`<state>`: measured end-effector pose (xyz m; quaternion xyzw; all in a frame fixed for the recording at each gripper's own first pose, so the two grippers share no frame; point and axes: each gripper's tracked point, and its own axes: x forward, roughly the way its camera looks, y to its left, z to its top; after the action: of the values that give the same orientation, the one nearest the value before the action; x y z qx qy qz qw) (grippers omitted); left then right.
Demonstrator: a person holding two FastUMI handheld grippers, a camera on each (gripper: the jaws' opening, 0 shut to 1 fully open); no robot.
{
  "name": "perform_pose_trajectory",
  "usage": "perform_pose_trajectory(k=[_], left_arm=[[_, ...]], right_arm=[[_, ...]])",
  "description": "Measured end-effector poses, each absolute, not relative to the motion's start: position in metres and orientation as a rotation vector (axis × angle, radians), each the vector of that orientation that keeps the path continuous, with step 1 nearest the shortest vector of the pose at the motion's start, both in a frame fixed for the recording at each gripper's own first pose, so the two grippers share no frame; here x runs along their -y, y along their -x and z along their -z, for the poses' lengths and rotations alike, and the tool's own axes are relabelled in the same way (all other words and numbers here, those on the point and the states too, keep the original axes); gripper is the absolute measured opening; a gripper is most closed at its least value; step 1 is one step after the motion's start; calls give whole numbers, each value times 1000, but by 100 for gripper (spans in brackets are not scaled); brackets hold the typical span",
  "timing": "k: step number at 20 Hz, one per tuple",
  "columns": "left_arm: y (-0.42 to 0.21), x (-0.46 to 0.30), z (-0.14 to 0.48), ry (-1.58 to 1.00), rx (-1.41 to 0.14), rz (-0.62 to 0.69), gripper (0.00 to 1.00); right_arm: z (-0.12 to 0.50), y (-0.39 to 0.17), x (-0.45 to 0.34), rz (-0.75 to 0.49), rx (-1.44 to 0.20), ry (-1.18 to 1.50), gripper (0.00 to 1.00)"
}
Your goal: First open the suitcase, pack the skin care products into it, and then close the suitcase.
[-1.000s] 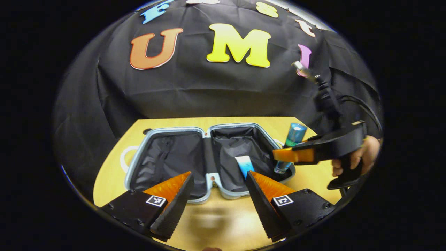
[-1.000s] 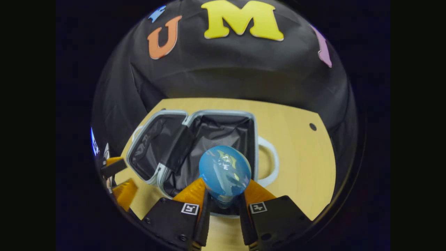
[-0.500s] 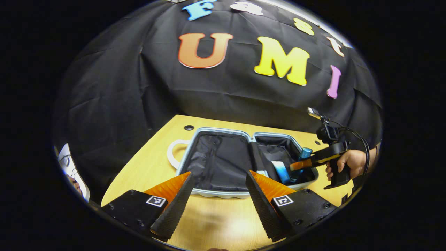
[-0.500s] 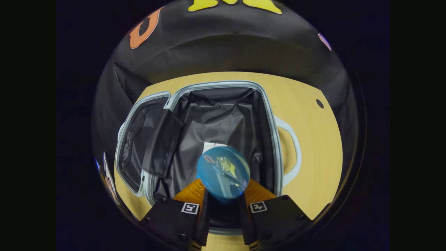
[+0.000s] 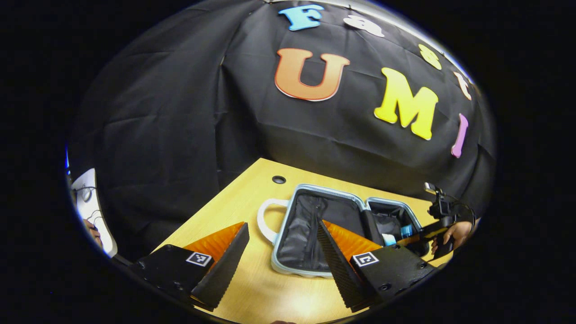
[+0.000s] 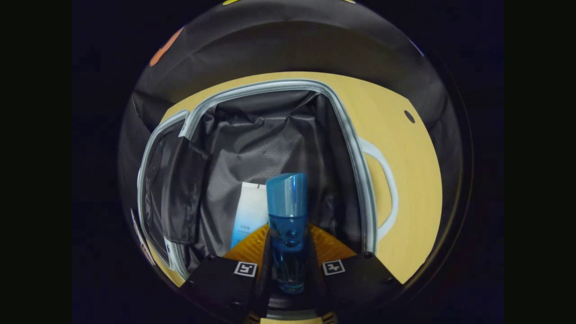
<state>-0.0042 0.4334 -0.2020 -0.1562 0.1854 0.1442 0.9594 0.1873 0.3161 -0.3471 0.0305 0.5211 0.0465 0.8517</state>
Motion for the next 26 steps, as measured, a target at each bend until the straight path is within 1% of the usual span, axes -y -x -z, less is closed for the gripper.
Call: perform_pose_trajectory(k=[5,8,11,12,14,15,16,17,19,20,21,22,23,24,25,26], left_arm=[[-23,-470,215,580,-312,-312,98],[-39,-479,244,740,-321,-310,97],[-44,-484,269,901,-346,-294,96],[-43,-485,277,961,-350,-292,96],[-45,-482,290,1062,-363,-270,96],[-49,-477,296,1098,-371,-237,95],[-52,-471,300,1118,-378,-221,94],[-57,-472,310,1120,-389,-236,90],[-68,-472,324,1142,-403,-247,85],[-73,-470,326,1172,-402,-232,82],[-74,-468,328,1201,-404,-213,63],[-77,-464,330,1229,-410,-188,80],[-77,-458,337,1244,-441,-181,59],[-80,-454,337,1268,-431,-166,54],[-85,-456,335,1279,-418,-164,42],[-90,-457,336,1277,-407,-180,34]], right_arm=[[348,-187,-316,-83,-1100,-28,39],[337,-184,-314,-77,-1099,-60,44],[303,-176,-316,-145,-1027,-61,70],[287,-172,-314,-170,-992,-43,75],[251,-164,-312,-218,-912,-19,77],[231,-156,-308,-230,-872,2,76],[211,-147,-302,-245,-836,28,80],[193,-137,-298,-265,-801,45,82],[162,-113,-287,-299,-750,66,82],[147,-104,-280,-303,-719,75,80],[133,-95,-269,-301,-681,83,81],[119,-88,-258,-293,-649,91,80],[109,-80,-246,-280,-623,95,81],[102,-74,-235,-264,-610,100,81],[99,-66,-222,-249,-610,112,81],[96,-60,-211,-238,-609,110,81]])
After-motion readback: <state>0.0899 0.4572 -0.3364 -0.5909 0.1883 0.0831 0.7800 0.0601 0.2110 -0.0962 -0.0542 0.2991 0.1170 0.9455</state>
